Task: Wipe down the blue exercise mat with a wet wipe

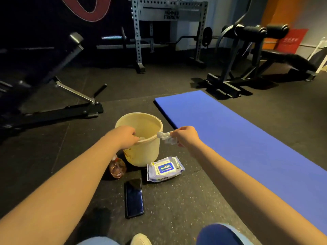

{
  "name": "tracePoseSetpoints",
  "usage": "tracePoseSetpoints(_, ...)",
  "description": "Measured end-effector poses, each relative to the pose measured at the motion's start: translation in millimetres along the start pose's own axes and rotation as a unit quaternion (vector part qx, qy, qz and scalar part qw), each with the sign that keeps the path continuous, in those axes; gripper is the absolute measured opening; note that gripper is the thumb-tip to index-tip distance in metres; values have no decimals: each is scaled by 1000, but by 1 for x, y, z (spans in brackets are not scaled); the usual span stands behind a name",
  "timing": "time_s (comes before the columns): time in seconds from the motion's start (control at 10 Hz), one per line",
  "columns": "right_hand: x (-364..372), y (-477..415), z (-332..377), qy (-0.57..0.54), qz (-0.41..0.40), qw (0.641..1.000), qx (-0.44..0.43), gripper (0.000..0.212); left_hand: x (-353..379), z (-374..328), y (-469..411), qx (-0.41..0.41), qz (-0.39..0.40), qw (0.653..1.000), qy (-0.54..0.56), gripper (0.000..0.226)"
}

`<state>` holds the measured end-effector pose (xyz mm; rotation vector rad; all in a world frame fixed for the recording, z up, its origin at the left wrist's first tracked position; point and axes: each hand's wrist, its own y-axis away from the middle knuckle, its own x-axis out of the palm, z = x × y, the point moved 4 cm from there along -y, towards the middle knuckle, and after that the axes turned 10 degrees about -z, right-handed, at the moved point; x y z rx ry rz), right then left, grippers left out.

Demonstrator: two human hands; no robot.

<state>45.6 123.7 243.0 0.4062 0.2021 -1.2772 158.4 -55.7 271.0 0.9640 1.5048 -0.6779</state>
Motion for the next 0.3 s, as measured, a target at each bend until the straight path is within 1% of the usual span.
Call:
tracePoseSetpoints(0.1, 43, -31, 26, 3, -17, 1000, -2, 21, 1, 25, -22, -17, -34, 999, 21, 32)
tracePoseSetpoints(0.2, 72, -56, 48, -48, -26, 998, 17, 17, 2, 42, -34, -40, -63, 995, 60, 25)
tracePoseSetpoints(0.3, 92, -72, 60, -127, -4, 991, 35, 13, -2, 44, -48, -42, -98, 990, 93, 24)
